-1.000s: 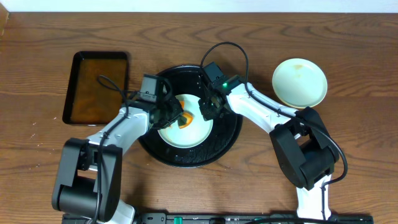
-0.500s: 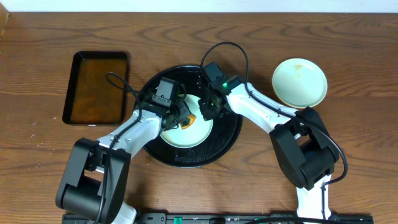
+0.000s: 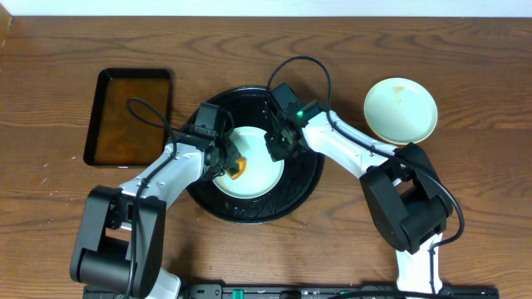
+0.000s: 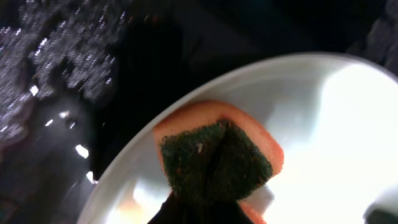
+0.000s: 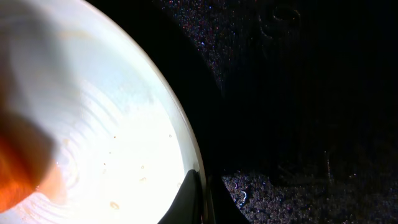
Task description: Clean dirty plates on tray and stack at the side
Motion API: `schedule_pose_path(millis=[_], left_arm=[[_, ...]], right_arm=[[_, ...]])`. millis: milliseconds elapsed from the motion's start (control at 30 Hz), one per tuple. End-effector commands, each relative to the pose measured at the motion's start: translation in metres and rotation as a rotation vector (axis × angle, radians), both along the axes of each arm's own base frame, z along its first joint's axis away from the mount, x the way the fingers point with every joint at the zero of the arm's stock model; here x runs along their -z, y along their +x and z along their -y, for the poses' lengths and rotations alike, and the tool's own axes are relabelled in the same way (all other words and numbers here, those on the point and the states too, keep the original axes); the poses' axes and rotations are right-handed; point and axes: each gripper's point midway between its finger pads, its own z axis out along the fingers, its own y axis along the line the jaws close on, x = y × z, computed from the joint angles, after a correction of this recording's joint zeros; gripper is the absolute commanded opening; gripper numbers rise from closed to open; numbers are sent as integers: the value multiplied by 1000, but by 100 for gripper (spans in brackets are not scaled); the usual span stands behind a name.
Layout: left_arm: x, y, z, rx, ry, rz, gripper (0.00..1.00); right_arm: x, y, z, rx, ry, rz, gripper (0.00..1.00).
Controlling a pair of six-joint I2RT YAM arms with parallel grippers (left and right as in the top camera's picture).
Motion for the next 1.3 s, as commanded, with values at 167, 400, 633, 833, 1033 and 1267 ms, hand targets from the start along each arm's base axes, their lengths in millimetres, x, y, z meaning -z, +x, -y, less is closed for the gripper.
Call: schedule_pose_path(millis=[167, 400, 633, 833, 1033, 1267], left_arm=[[-9, -15, -6, 212, 66, -6, 8], [-53, 14, 14, 331, 36, 196, 8], [-33, 15, 37, 477, -16, 191, 8], [-28, 11, 37, 565, 12, 168, 8], [-20, 6, 35, 624, 33, 139, 8], [32, 0, -6, 582, 248, -20, 17]], right_arm=[[11, -4, -1, -28, -36, -7, 1], [11, -3, -2, -28, -31, -2, 1], [10, -2, -2, -20, -27, 0, 1], [10, -1, -3, -20, -25, 3, 1], [10, -1, -4, -13, -22, 4, 1], [10, -2, -3, -14, -25, 0, 1]])
